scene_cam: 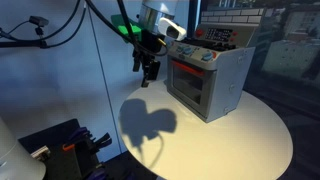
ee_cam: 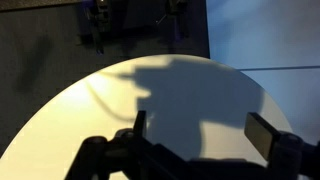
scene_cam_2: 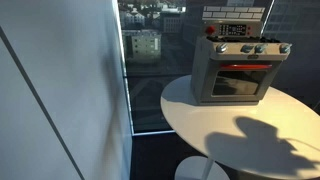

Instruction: Turn the last knob on the stove anti-clockwise

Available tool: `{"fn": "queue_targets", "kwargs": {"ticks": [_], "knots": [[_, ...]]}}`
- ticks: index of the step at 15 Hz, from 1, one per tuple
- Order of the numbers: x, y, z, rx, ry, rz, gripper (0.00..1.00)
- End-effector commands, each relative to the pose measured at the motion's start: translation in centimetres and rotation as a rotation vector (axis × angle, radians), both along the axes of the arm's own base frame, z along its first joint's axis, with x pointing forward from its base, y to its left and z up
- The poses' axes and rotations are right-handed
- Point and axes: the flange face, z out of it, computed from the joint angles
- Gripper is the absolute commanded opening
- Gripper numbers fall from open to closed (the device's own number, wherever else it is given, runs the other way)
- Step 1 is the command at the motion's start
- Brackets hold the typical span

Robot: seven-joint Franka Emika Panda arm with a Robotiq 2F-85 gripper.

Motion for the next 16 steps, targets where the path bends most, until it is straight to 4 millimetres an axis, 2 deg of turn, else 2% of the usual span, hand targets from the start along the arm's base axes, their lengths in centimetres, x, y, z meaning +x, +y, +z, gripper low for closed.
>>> {"fn": "queue_targets", "kwargs": {"ticks": [1,7,11,16], "knots": [[0.1,0.0,0.1,-0.001,-0.002,0.0,1.0],[0.3,-0.1,0.4,-0.002,-0.008,-0.006,1.0],[1.1,0.2,1.6,-0.011,-0.041,-0.008,1.0],[3.1,0.9,3.7,-0.04,-0.112,-0.012,1.0]]}}
